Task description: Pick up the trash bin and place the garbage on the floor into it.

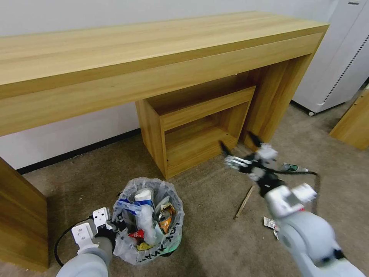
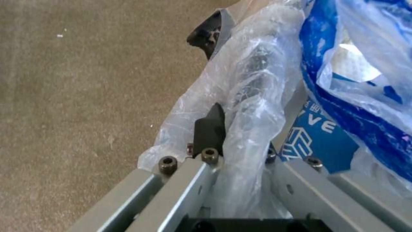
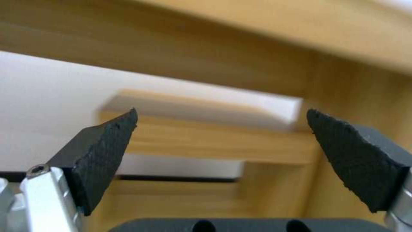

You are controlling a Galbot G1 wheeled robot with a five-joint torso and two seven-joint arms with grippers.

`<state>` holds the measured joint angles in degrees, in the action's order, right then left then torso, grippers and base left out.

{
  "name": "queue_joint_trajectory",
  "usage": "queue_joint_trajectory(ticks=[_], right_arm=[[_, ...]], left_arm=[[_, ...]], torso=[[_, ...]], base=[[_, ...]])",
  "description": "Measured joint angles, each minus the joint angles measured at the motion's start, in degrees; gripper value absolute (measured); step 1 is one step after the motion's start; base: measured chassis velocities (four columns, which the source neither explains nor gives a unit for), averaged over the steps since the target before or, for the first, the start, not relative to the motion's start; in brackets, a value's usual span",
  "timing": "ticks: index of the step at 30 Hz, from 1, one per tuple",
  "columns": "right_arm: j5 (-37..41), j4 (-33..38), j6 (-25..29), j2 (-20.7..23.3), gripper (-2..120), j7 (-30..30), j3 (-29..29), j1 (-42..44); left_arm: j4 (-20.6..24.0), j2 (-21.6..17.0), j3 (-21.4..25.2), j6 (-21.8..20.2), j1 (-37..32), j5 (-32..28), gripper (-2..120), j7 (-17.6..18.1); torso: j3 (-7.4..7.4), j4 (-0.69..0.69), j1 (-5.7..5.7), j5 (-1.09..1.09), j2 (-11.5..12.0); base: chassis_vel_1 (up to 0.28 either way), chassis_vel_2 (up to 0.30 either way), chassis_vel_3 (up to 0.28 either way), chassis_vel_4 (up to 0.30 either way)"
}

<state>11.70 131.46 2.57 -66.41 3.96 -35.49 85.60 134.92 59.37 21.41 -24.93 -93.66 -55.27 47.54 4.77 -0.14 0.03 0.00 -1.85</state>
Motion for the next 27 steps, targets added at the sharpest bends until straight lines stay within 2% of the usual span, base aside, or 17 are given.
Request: queue_joint_trajectory(ticks=[2, 4, 8, 12, 20, 27], right_arm=[[-2.1, 0.0, 2.0, -1.0, 100, 0.1, -1.8, 1.0], [-4.8, 0.5, 5.0, -4.3, 100, -0.4, -5.3, 3.8], [-5.1, 1.0, 5.9, -7.2, 100, -1.5, -7.2, 5.7], [-7.7, 0.4, 8.4, -12.8, 100, -2.3, -11.2, 8.6], [-8.1, -0.2, 9.6, -16.9, 100, -3.0, -11.9, 10.7], [-8.7, -0.4, 10.7, -18.2, 100, -3.8, -11.9, 12.1]], left_arm=[[0.0, 0.1, -0.1, -0.1, -0.2, 0.6, 0, -0.4], [0.1, 0.3, -0.3, -0.3, -0.7, 1.9, 0, -1.2], [0.4, 0.3, -0.3, -0.3, -0.9, 2.6, 0, -1.7], [0.9, 0.1, -0.1, -0.3, -2.0, 4.6, 0, -2.9], [1.4, 0.2, -0.1, -0.1, -3.4, 6.6, 0, -3.9], [1.8, 0.5, 0.2, 0.3, -5.9, 8.8, 0, -4.8]], torso=[[0.00, 0.00, 0.00, 0.00, 0.0], [0.00, 0.02, 0.00, 0.00, 0.0], [-0.01, 0.01, 0.00, 0.00, 0.0], [0.00, 0.00, -0.01, 0.00, 0.0], [0.00, 0.01, -0.01, -0.01, 0.0], [0.00, 0.01, -0.01, 0.00, 0.0]], base=[[0.000, 0.000, 0.000, 0.000], [0.000, 0.000, 0.000, 0.000], [0.000, 0.000, 0.000, 0.000], [0.000, 0.000, 0.000, 0.000], [0.000, 0.000, 0.000, 0.000], [0.000, 0.000, 0.000, 0.000]])
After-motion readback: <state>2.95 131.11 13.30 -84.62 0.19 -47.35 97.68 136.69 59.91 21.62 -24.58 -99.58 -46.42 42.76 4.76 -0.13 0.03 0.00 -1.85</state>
